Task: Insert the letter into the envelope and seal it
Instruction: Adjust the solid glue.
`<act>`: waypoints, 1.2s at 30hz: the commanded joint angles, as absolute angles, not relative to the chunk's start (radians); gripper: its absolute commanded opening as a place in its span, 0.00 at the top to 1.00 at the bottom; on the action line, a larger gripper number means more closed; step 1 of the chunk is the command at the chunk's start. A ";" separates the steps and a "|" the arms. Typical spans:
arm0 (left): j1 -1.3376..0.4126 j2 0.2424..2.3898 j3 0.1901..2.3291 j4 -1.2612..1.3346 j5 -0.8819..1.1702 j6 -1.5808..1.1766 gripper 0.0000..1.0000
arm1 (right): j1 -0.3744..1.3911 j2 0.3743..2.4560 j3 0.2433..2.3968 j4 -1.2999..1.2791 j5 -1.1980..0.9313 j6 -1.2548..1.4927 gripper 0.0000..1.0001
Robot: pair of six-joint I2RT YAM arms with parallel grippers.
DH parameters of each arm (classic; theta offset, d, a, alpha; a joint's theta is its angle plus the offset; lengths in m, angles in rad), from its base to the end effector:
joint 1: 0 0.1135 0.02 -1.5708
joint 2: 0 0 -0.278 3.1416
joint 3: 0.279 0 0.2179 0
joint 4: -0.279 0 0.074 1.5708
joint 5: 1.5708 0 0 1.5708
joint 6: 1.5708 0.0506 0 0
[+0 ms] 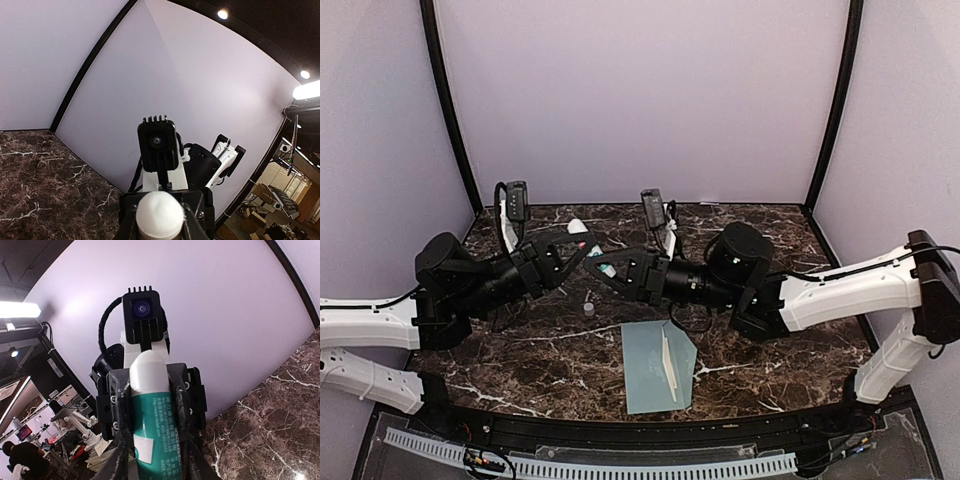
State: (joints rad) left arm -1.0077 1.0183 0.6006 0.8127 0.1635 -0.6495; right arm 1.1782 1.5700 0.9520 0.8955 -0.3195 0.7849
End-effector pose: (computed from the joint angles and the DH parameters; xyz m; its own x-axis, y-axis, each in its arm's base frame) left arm 0.1021 -0.1771 0.3677 -0.3895 -0.5008 -0.7729 0.8526 0.1215 -0.5083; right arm 0.1164 0.3227 0.3525 -0.6275 0.2385 -0.7412 -0.7764 -0.1194 0.6188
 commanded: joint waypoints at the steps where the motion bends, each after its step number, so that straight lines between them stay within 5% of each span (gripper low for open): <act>1: -1.007 0.995 0.582 0.857 0.166 -0.651 1.00 | 1.183 1.587 0.993 0.960 -0.336 0.786 0.74; 4: -1.006 0.988 0.580 0.842 0.161 -0.650 1.00 | 1.181 1.586 0.987 0.958 -0.331 0.782 0.82; 6: -1.007 0.981 0.581 0.818 0.159 -0.651 0.88 | 1.180 1.578 0.978 0.949 -0.327 0.775 0.85; 9: -1.006 0.960 0.576 0.775 0.155 -0.665 0.50 | 1.174 1.556 0.965 0.920 -0.320 0.756 0.86; 12: -1.002 0.932 0.582 0.698 0.148 -0.671 0.27 | 1.161 1.523 0.944 0.875 -0.326 0.723 0.87; 14: -0.996 0.915 0.605 0.603 0.147 -0.670 0.20 | 1.145 1.499 0.931 0.834 -0.356 0.698 0.87; 24: -0.953 0.896 0.725 0.264 0.286 -0.645 0.16 | 1.084 1.439 0.989 0.425 -0.532 0.485 0.89; 36: -0.948 0.979 0.795 0.161 0.406 -0.681 0.11 | 1.079 1.413 0.973 0.375 -0.596 0.454 0.90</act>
